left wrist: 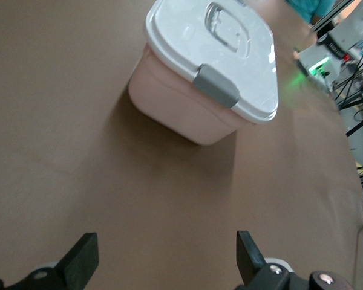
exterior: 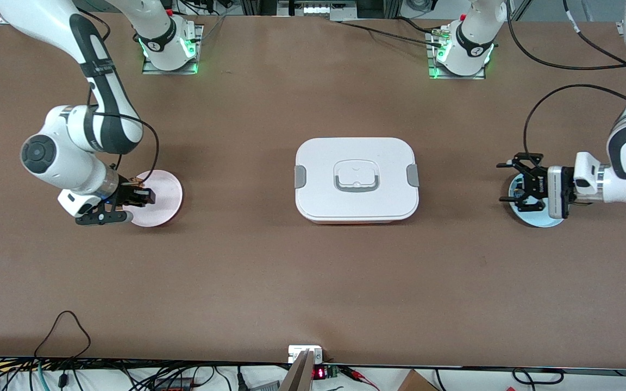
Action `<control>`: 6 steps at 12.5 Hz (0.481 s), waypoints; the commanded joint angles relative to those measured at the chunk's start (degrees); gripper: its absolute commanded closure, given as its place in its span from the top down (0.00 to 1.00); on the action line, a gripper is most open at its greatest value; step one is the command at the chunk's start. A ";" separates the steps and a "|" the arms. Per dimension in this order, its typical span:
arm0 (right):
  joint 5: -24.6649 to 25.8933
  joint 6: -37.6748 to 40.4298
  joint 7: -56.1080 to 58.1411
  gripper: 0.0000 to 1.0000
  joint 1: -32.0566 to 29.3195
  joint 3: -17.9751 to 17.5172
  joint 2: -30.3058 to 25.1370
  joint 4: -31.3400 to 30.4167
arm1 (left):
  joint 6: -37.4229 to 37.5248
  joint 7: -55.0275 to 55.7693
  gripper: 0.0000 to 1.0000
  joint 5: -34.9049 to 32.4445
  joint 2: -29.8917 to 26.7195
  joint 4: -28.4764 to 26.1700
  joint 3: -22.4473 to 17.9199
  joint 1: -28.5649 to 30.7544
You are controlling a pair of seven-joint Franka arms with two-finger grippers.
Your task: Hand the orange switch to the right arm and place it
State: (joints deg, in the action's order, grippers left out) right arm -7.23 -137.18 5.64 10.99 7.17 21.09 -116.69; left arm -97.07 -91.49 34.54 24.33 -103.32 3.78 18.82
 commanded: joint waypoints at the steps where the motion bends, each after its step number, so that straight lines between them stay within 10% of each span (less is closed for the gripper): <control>1: 0.73 -6.23 -1.24 0.00 0.96 -0.05 1.40 -3.71 | 0.30 9.27 1.00 -6.40 -2.79 3.47 0.00 -0.19; 6: 0.38 -11.60 -1.42 0.04 1.23 -0.14 5.00 -4.51 | 0.82 36.15 1.00 -20.35 -7.96 9.27 -0.09 -4.83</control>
State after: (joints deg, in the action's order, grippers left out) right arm -7.23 -146.34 5.38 12.00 7.10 25.43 -120.77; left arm -97.00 -64.57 19.83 19.24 -95.67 3.91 17.00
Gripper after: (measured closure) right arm 0.916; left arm 0.000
